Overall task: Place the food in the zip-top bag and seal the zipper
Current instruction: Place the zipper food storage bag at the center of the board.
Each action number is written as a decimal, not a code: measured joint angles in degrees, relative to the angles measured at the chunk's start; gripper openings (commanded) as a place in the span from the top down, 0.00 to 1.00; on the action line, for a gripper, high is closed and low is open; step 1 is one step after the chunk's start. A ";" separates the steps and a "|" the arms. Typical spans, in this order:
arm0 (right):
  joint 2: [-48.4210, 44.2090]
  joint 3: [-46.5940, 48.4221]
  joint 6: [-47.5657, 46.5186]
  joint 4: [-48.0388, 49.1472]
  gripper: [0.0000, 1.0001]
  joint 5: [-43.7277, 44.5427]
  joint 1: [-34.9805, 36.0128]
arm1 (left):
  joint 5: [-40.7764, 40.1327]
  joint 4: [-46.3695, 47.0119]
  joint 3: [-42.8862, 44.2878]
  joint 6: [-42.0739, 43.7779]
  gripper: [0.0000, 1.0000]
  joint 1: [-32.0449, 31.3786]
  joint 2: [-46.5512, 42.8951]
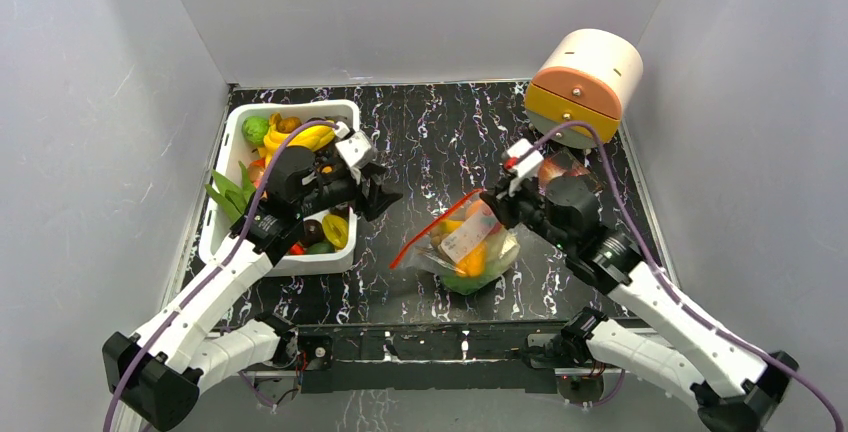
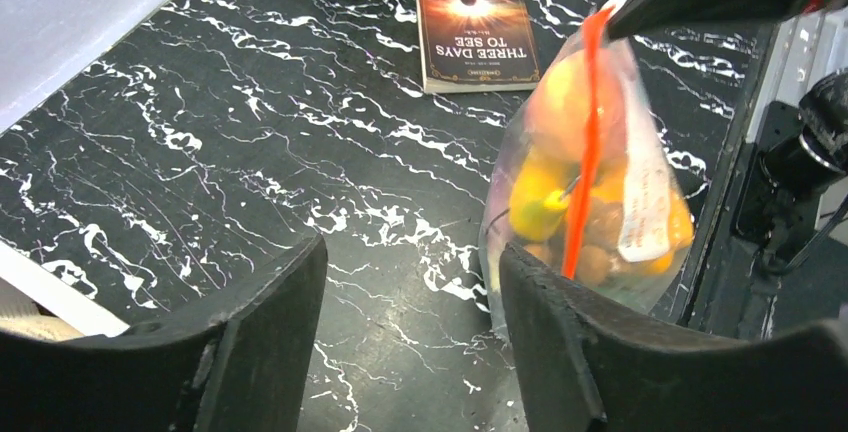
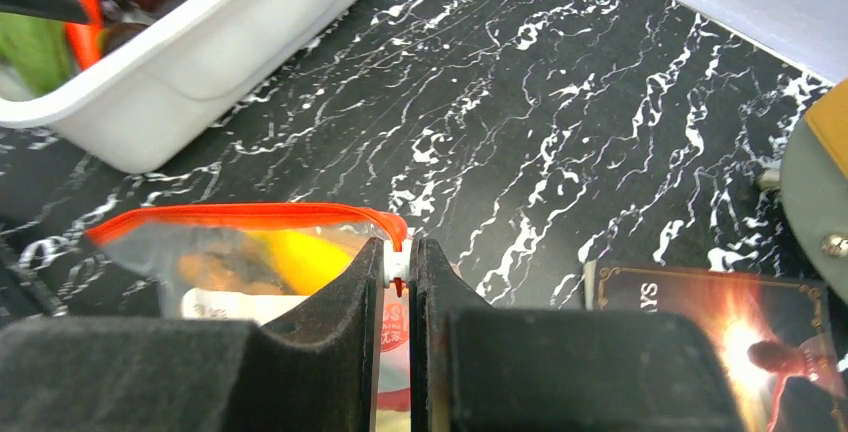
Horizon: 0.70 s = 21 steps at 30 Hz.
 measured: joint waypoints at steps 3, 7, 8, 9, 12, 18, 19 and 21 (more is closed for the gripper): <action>5.27 0.11 -2.97 3.93 1.00 0.42 0.00 | -1.07 -0.66 1.25 -0.28 0.25 0.00 -0.28; 10.34 0.31 -5.51 8.07 1.00 0.44 -0.02 | -2.56 -1.99 1.60 -0.28 0.03 0.00 -1.68; 11.45 0.35 -5.99 9.27 1.00 0.42 -0.02 | -3.02 -2.45 1.62 -0.26 0.02 0.00 -2.19; 12.57 0.46 -6.21 10.38 1.00 0.39 -0.04 | -3.45 -2.82 1.64 -0.26 0.02 0.00 -2.69; 16.06 0.87 -6.21 14.21 1.00 0.39 -0.70 | -4.66 -4.24 1.88 -0.46 0.02 0.00 -4.11; 24.41 2.45 -4.37 21.35 1.00 -1.38 -5.18 | -6.21 -7.13 3.15 -2.45 0.02 0.00 -5.77; 25.66 2.64 -4.07 22.29 1.00 -1.90 -5.81 | -6.47 -7.50 3.21 -2.95 0.02 0.00 -6.21; 28.74 3.30 -3.23 24.37 1.00 -2.97 -7.32 | -6.84 -8.20 3.23 -3.87 0.02 0.00 -7.30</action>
